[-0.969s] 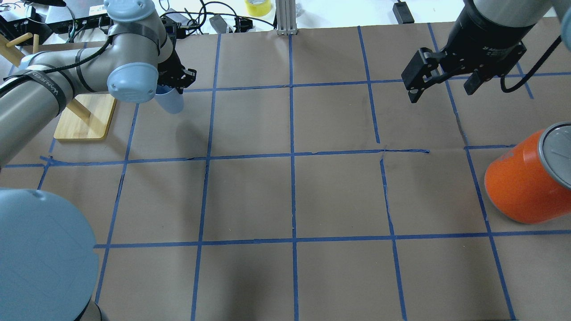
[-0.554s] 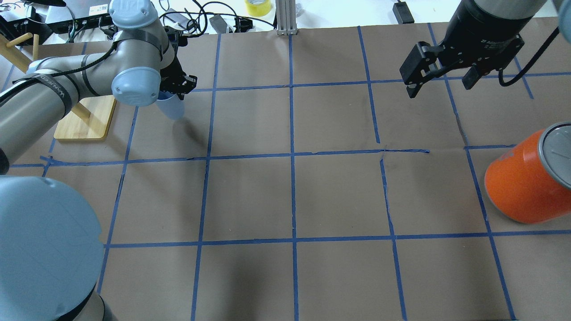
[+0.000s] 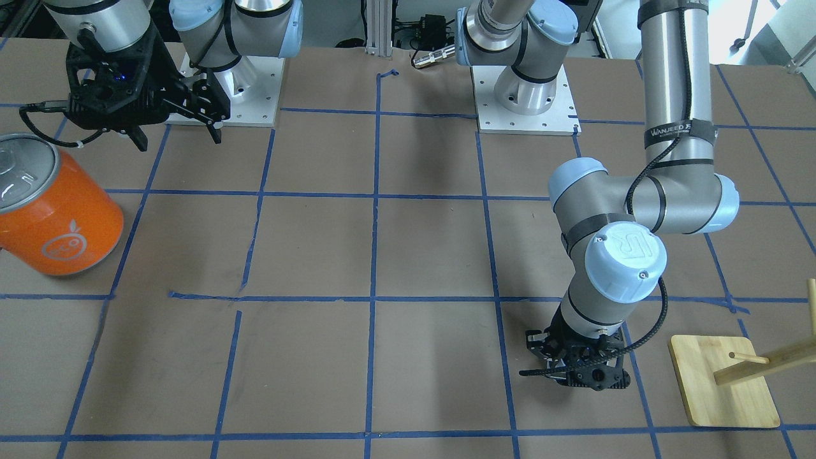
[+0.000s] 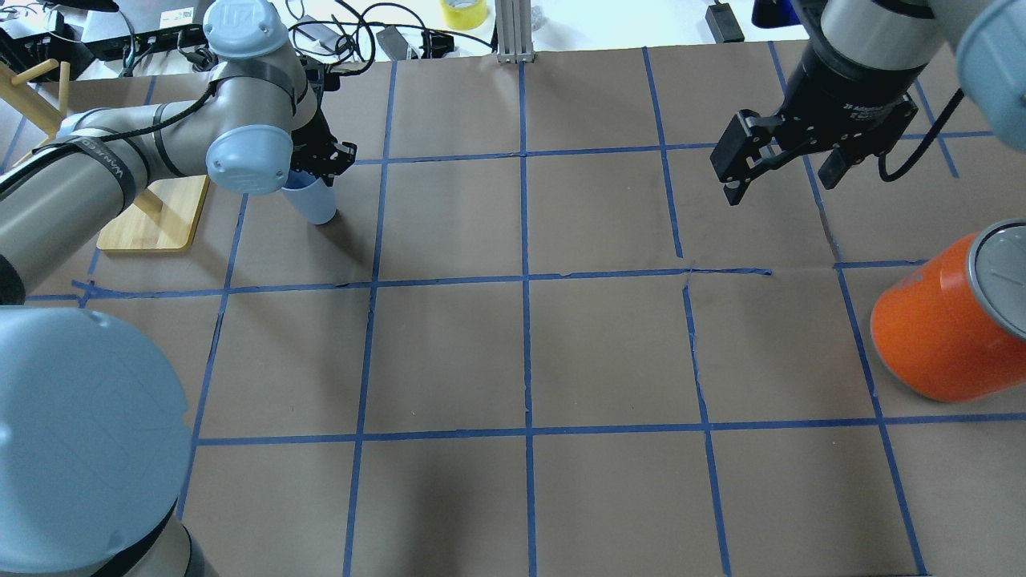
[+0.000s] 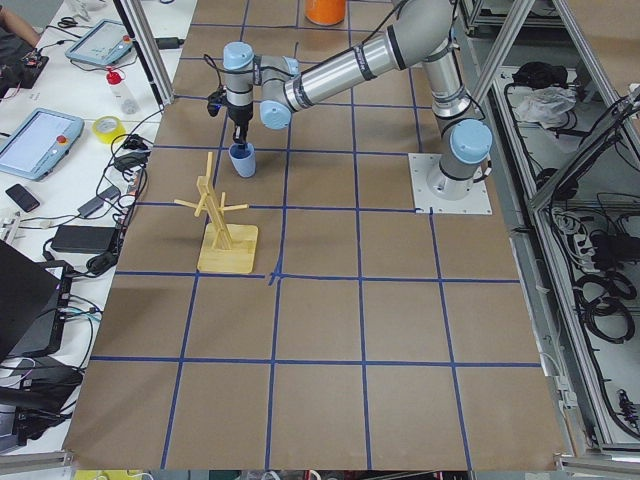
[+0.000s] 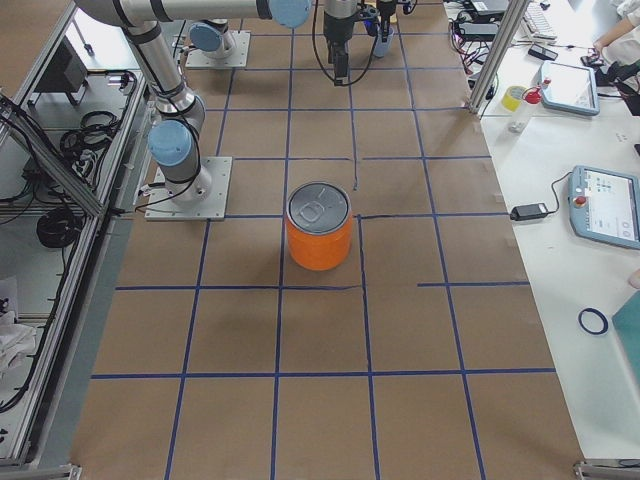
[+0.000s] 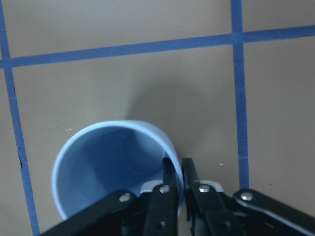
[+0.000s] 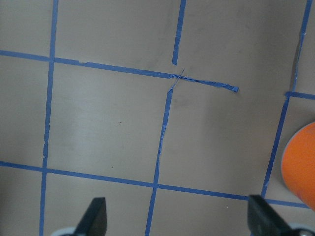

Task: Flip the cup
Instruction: 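Lower the upright cup onto the table with the left gripper, then open the left gripper and raise it away from the cup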

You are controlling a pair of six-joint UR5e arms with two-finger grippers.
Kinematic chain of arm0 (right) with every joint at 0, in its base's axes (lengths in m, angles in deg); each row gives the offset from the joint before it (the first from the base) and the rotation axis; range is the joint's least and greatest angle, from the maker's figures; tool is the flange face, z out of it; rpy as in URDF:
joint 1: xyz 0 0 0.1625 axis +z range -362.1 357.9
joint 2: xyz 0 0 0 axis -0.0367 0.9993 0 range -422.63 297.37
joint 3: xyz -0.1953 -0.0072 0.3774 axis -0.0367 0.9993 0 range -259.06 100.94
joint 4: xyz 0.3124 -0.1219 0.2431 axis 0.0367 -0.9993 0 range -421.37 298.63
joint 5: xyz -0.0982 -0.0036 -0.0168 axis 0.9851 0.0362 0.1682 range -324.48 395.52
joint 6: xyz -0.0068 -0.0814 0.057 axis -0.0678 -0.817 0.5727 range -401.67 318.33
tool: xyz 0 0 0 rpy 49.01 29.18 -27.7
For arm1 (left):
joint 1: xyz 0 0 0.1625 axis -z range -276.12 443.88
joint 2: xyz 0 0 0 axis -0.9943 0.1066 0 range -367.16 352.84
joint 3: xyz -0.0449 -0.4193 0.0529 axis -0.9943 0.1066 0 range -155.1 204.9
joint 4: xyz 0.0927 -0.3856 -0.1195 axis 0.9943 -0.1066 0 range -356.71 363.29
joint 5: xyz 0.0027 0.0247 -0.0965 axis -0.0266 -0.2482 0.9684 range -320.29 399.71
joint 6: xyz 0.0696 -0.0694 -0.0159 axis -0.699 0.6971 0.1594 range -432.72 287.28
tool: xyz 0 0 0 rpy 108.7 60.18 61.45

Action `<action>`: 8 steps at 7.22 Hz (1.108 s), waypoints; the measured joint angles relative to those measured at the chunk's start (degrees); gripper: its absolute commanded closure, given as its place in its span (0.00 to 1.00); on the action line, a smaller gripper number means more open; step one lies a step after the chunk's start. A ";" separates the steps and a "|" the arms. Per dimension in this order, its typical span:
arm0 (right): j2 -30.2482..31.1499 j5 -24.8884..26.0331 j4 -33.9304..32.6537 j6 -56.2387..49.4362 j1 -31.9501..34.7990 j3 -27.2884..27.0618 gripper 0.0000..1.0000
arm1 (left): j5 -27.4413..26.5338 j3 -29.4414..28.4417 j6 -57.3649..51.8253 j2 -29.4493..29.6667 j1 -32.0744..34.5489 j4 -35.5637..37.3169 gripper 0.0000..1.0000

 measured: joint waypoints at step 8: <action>-0.01 3.45 -2.82 0.19 -0.09 0.97 0.00 | -0.02 -5.57 4.23 -19.17 0.43 -26.83 0.00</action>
